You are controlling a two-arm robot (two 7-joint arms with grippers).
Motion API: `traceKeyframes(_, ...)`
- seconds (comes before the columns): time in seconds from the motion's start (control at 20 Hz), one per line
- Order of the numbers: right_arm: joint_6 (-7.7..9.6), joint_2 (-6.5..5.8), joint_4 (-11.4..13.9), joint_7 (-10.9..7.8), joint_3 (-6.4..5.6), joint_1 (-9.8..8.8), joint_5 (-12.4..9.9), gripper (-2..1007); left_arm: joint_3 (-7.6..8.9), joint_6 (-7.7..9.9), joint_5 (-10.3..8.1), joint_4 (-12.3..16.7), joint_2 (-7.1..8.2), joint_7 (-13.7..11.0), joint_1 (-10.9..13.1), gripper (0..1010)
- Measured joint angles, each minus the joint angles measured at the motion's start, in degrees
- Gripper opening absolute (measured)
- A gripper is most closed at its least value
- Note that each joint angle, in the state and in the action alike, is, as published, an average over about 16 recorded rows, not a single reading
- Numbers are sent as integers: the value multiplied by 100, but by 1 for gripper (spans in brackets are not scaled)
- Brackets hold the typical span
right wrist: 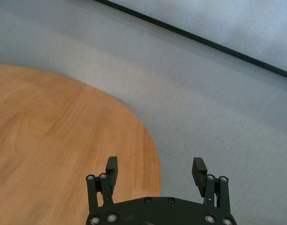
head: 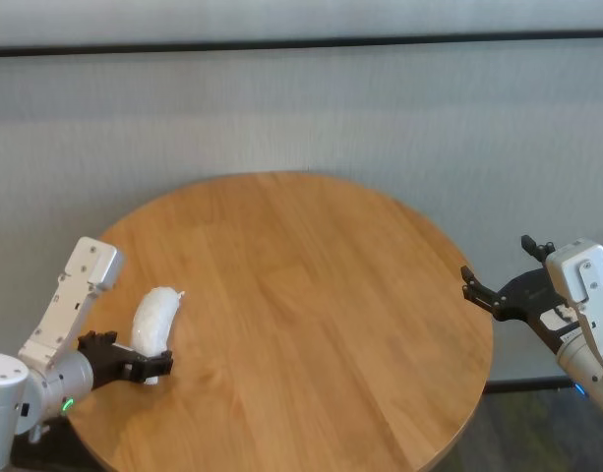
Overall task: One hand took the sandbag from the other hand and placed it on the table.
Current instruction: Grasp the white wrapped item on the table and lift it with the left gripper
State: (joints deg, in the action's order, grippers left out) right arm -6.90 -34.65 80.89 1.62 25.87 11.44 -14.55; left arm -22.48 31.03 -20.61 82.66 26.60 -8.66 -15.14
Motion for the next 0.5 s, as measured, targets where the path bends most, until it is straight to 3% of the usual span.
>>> traceKeyframes(0.5, 0, 0, 0, 0, 0, 0, 0, 1001, 21, -71, 160, -129, -70, -72, -5, 1002)
